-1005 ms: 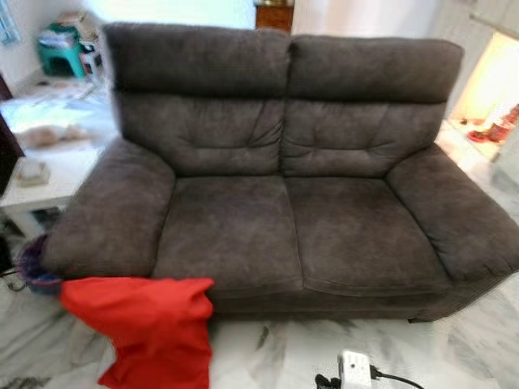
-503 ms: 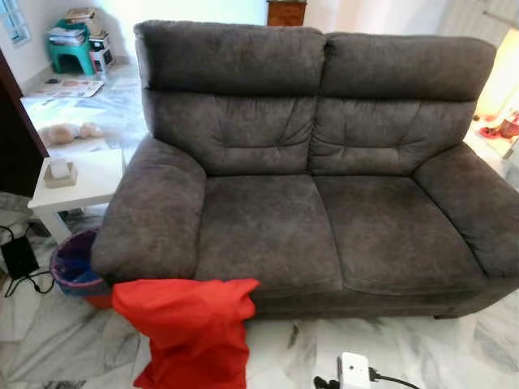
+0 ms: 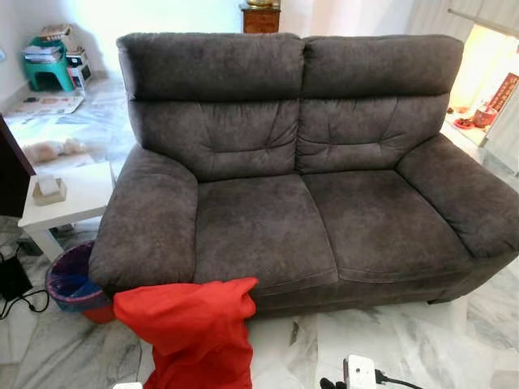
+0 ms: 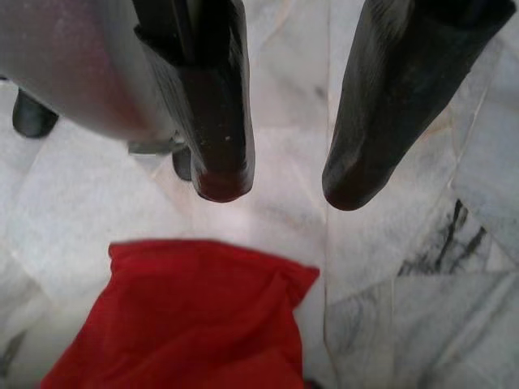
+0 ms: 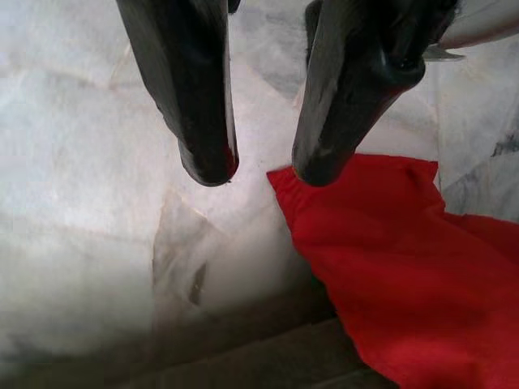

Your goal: Move the pillow to the sofa from floor

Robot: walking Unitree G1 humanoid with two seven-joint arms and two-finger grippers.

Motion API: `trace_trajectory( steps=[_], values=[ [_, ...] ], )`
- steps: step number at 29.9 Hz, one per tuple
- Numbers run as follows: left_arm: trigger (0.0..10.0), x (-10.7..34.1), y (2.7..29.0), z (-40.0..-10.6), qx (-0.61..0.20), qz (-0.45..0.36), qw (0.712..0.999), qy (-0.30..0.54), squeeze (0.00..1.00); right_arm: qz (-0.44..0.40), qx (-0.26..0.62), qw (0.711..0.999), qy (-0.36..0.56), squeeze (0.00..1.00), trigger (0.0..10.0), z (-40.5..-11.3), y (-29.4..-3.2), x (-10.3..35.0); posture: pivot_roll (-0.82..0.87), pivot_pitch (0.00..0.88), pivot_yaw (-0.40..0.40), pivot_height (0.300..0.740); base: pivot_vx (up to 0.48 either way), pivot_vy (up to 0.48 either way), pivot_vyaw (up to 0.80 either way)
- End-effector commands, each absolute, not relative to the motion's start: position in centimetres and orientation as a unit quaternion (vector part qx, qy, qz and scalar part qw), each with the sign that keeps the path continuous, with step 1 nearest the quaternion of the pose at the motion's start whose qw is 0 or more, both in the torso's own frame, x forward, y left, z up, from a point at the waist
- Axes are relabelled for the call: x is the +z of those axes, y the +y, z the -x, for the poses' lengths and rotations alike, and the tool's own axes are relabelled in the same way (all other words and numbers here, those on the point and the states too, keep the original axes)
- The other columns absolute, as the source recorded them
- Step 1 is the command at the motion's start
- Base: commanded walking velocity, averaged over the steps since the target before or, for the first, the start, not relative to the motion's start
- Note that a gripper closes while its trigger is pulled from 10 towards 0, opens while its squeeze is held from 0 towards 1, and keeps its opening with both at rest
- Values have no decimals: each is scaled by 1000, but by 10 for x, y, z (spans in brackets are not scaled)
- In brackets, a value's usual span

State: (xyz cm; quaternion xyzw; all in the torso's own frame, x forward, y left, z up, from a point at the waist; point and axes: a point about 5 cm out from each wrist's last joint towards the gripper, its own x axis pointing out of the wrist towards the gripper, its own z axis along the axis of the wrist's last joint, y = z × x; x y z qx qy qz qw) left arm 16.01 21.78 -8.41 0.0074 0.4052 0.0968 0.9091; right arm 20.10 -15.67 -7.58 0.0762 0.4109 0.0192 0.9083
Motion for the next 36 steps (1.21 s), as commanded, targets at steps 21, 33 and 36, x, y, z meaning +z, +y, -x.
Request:
trace_trajectory(
  steps=[21, 33, 36],
  values=[
    [10000, -1, 228, -242, 16, -56, 992, 109, 0, -94, -74, 971, 205, 0, 10000, -250, -212, -25, 72, 0, 48, 740, 0, 0, 0],
    [10000, 17, 254, -228, 97, -51, 992, 62, 0, -94, -46, 981, 162, 0, 10000, -265, -212, -9, 145, 0, -9, 740, 0, 0, 93],
    [10000, 15, 250, -224, 102, -46, 991, 71, 0, -80, -40, 982, 167, 0, 10000, -261, -215, -11, 132, 0, 0, 740, 0, 0, 800]
  ],
)
